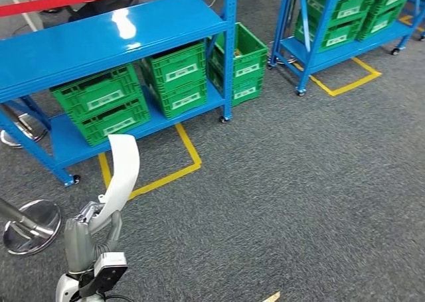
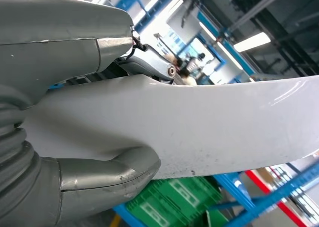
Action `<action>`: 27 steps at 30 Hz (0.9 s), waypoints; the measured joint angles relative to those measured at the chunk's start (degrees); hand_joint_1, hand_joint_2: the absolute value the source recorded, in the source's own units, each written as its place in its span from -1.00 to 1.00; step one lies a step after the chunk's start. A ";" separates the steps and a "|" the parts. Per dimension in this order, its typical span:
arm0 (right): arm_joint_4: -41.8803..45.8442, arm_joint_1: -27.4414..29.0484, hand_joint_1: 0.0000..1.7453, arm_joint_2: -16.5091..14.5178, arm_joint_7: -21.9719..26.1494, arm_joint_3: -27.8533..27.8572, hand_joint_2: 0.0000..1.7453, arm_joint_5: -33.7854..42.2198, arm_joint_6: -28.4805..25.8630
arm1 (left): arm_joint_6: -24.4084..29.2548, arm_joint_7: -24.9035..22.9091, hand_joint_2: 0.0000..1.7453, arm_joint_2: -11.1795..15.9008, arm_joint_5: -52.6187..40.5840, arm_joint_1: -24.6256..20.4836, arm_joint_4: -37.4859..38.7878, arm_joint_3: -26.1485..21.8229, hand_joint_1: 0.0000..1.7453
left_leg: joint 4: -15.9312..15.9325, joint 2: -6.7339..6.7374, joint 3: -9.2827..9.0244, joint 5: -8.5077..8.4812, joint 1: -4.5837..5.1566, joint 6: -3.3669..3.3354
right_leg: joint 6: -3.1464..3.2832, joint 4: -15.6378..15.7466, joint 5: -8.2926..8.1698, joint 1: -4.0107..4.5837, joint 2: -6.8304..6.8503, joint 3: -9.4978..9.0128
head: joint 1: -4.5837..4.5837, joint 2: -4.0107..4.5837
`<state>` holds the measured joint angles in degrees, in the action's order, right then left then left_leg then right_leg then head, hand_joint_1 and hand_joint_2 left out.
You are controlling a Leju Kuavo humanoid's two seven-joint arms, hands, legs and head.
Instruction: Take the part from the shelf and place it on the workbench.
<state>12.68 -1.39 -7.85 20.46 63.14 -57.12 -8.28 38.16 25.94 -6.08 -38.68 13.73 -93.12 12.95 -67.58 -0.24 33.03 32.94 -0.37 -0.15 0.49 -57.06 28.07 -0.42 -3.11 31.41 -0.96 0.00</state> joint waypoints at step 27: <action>0.02 -0.37 -1.00 -0.35 -0.21 2.22 1.00 0.71 -2.54 | -1.67 0.95 1.00 -0.29 1.44 -1.12 1.65 0.25 1.00 | -3.74 0.98 2.24 4.19 -0.10 0.50 | 0.22 0.61 -0.52 0.26 2.26 0.40 | -0.16 0.00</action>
<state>12.70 -1.76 -8.20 20.25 65.37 -56.42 -10.82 36.48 26.89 -6.37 -37.24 12.61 -91.47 13.20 -71.32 0.75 35.27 37.13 -0.47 0.35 0.72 -56.45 27.54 -0.16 -0.85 31.81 -1.12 0.00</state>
